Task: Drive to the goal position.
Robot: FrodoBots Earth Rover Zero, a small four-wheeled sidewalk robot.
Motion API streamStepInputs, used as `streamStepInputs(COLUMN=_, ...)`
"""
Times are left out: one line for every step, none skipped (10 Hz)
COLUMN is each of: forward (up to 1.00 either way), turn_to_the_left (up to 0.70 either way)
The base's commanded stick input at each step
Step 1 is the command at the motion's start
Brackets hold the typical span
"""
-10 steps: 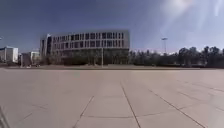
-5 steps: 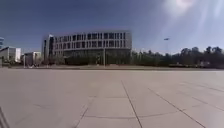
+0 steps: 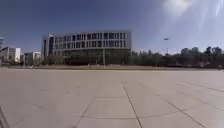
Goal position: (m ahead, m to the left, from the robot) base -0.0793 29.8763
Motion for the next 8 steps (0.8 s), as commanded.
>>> streamStepInputs(forward=0.06, turn_to_the_left=0.21)
streamStepInputs(forward=0.06, turn_to_the_left=0.24)
streamStepInputs(forward=0.06, turn_to_the_left=0.22)
streamStepInputs(forward=0.06, turn_to_the_left=0.22)
streamStepInputs(forward=0.06, turn_to_the_left=0.24)
streamStepInputs(forward=0.06, turn_to_the_left=0.22)
streamStepInputs(forward=0.06, turn_to_the_left=0.23)
streamStepInputs(forward=0.06, turn_to_the_left=0.22)
